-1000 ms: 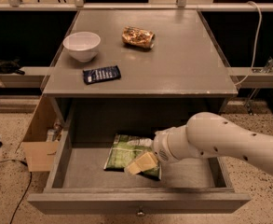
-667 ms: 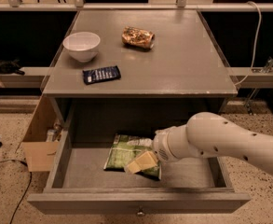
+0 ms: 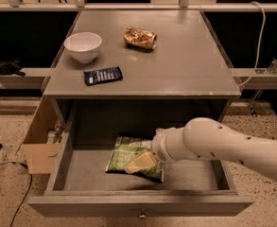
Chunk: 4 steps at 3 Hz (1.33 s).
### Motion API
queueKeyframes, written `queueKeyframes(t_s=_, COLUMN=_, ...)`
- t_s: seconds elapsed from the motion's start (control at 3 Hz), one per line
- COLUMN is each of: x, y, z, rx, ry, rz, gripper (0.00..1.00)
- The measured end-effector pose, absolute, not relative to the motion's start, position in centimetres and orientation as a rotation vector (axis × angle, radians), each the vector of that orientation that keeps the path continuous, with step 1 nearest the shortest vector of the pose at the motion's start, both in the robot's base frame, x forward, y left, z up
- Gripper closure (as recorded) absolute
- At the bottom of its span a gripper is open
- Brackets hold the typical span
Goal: Pick green jalapeno chip bag from top drawer and place on counter
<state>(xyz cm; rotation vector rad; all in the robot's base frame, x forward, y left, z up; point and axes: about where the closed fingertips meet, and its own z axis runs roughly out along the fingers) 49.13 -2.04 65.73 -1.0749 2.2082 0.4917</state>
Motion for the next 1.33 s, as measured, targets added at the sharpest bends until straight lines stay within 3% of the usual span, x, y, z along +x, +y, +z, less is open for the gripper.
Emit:
queueKeyframes(t_s=0.67, x=52.1, y=-2.5, z=63.5, rx=-1.075, ry=2.170, rz=0.374, gripper=0.00)
queueKeyframes(t_s=1.0, x=52.1, y=-6.1, z=62.0, rx=-1.054, ry=2.193, rz=0.262, gripper=0.00)
queueKeyframes(t_s=1.33, x=52.1, y=-6.1, z=62.0, rx=-1.054, ry=2.193, rz=0.262, gripper=0.00)
